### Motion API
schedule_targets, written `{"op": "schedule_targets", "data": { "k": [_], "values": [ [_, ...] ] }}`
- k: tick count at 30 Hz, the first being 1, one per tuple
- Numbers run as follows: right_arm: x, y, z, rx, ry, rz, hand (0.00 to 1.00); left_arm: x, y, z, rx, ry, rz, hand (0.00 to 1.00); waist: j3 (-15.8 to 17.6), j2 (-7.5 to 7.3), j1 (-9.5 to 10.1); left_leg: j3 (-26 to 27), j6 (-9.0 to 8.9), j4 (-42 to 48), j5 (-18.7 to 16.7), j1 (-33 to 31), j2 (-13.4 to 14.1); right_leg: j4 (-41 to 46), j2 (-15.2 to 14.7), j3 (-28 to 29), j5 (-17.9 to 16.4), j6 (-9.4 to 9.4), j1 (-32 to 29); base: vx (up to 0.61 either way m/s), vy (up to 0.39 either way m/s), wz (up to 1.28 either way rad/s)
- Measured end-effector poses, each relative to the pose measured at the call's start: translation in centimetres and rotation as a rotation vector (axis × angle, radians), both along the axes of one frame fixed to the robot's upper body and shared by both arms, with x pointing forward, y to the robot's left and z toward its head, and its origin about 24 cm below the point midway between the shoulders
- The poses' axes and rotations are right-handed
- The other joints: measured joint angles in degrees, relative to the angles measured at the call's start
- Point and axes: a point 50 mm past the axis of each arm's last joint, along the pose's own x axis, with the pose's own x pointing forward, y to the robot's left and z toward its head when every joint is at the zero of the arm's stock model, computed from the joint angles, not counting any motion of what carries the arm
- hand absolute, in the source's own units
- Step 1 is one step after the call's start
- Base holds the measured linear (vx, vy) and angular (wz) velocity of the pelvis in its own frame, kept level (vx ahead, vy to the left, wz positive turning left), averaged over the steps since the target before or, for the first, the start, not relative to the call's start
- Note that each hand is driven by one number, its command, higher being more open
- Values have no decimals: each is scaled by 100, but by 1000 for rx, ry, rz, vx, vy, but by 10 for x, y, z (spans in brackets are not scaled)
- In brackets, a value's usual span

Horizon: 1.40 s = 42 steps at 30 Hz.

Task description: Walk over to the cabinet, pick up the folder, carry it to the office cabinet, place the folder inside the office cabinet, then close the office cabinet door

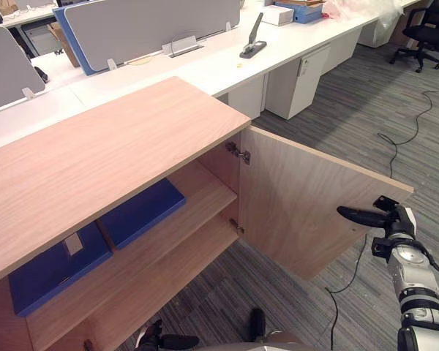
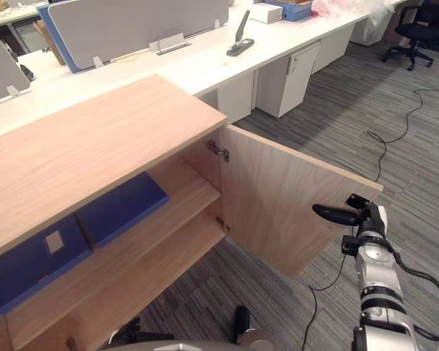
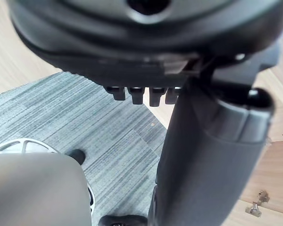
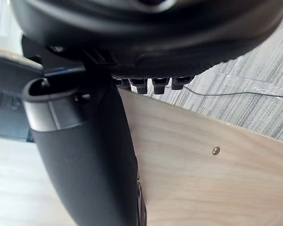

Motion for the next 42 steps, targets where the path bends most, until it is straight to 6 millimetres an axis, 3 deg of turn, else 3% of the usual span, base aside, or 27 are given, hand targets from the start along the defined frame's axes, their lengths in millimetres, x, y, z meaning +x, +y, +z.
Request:
{"op": "schedule_targets", "data": {
  "k": [8,13,14,16,18,21,23,25,27,29,32,33,34,35,36,37,42],
  "values": [
    [6,6,3,-72,46,99,100,4,-4,0,-8,-7,-42,100,13,37,-38,5,1,25,1,-9,22,-2,24,12,-9,-12,-12,-6,-4,-1],
    [4,19,9,-379,190,354,100,7,-8,0,-16,-6,-89,100,29,25,-205,38,-8,47,-1,-69,68,-2,84,57,-12,-17,-52,-23,-24,-11],
    [4,31,9,-508,254,504,100,9,-9,0,-13,-1,-114,100,23,-29,-275,126,-31,91,-1,-90,115,-1,142,123,-12,-17,-102,-19,-34,-30],
    [2,42,6,-584,302,619,100,10,-9,0,-7,1,-132,100,25,-93,-308,171,-55,109,3,-93,150,-1,188,144,-14,-19,-125,-22,-54,-27],
    [-9,65,-8,-690,417,867,100,12,-9,0,0,7,-162,100,-32,-224,-339,169,-104,111,11,-95,208,0,280,161,-29,-39,-147,-19,-88,-22],
    [-37,118,-39,-667,527,1256,100,19,-6,2,10,-7,-168,100,-85,-402,-312,29,-139,99,19,-124,275,2,411,161,-71,-79,-153,-21,-120,-11],
    [-54,151,-51,-598,515,1446,100,23,-7,3,8,-15,-171,100,-124,-355,-232,-21,-83,21,52,-201,379,34,495,99,-226,133,-220,-12,-108,-3],
    [-76,187,-57,-516,473,1661,100,25,-10,3,-1,-21,-178,100,-131,-287,-154,-210,-185,86,104,-292,426,210,479,-63,-252,-363,-249,65,-51,28],
    [-81,198,-52,-501,430,1742,100,25,-12,3,-6,-22,-180,100,-189,-192,-10,-370,-160,2,150,-330,429,101,540,-103,-248,-364,-216,77,-64,26],
    [-83,207,-45,-499,381,1787,100,21,-8,2,3,-12,-177,100,-192,-196,31,-484,-135,-77,166,-305,417,54,567,-155,-264,-386,-168,62,-46,16],
    [-84,217,-36,-497,324,1820,100,17,-2,2,16,-3,-164,100,-186,-325,55,-516,-136,-115,163,-281,387,27,592,-153,-306,-432,-151,27,-9,-3],
    [-85,219,-34,-494,314,1830,100,17,2,3,24,-3,-164,100,-205,-439,72,-496,-124,-142,161,-278,314,15,591,-136,-362,-385,-172,-1,1,-16],
    [-85,220,-35,-491,312,1833,100,16,3,3,27,-2,-163,100,-236,-456,118,-456,-68,-206,152,-289,301,49,610,-169,-489,-204,-203,-1,5,-37],
    [-85,218,-35,-505,319,1834,100,14,-5,1,8,1,-162,100,-242,-135,189,-389,-76,-210,311,-369,686,903,644,-300,-866,-612,-522,15,117,5],
    [-87,218,-37,-504,324,1835,100,17,-3,2,16,-4,-169,100,-206,-403,44,-436,-219,91,345,-386,595,1583,284,-3,-1189,-510,-606,18,105,12],
    [-89,217,-40,-507,339,1837,100,19,-6,2,13,-8,-170,100,-231,-369,75,-486,-210,54,361,-385,608,1556,310,-10,-1168,-374,-578,36,87,33],
    [-96,209,-50,-532,386,1801,100,19,-13,1,-6,-13,-175,100,-308,-299,157,-639,-146,-174,551,-439,516,1157,278,-204,-987,-300,-421,3,24,11]
  ]
}}
